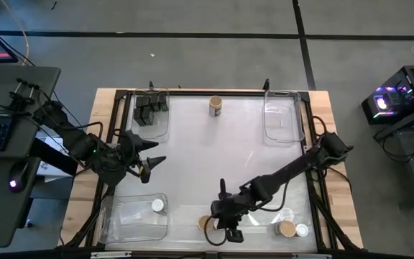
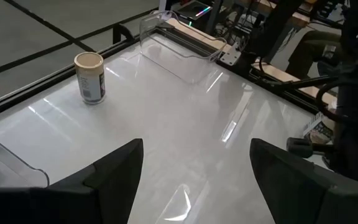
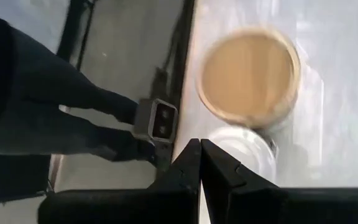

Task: Sort spices by type
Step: Put the left white seasoning bottle into the bottom transparent bin

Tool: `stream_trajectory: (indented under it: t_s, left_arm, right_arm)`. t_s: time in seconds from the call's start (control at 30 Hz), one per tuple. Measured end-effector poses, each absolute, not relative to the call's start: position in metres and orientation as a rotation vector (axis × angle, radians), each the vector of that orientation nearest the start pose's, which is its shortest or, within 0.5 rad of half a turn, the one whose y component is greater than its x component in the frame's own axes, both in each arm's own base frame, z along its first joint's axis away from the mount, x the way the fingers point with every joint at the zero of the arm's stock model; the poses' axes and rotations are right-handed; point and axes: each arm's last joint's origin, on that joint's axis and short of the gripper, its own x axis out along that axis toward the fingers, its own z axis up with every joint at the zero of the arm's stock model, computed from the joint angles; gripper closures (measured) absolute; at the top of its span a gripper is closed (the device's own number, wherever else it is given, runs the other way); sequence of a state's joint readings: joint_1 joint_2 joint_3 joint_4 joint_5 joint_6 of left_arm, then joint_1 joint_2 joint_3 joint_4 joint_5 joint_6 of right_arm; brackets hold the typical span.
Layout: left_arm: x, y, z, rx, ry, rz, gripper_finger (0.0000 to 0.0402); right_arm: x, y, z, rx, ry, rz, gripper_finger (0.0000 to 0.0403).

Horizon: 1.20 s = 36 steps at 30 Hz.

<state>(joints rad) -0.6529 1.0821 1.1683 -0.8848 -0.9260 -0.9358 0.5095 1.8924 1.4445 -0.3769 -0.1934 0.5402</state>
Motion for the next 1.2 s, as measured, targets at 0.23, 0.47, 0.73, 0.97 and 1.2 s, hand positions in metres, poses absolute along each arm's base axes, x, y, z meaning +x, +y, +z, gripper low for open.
stream_trajectory:
  t_s: [0.23,0.47,0.73,0.97,1.2]
  left_arm:
    - [0.168,-0.1,0.356,-0.308,0.394,0.471,0.0119]
    - [0.168,-0.101,0.355,-0.307,0.438,0.429,0.0119]
    - [0.176,-0.096,0.352,-0.262,0.477,0.432,0.0119]
    - [0.202,-0.089,0.336,-0.093,0.633,0.395,0.0119]
    - [0.238,-0.077,0.319,-0.092,0.725,0.351,0.0119]
  right_arm:
    - [0.357,0.206,0.221,0.336,1.058,0.325,0.0403]
    - [0.361,0.171,0.224,0.272,1.063,0.087,0.0403]
    - [0.388,0.113,0.226,0.151,0.955,0.031,0.0403]
    - [0.415,0.057,0.232,0.015,0.777,-0.024,0.0403]
    - [0.414,0.026,0.257,0.041,0.749,0.068,0.0403]
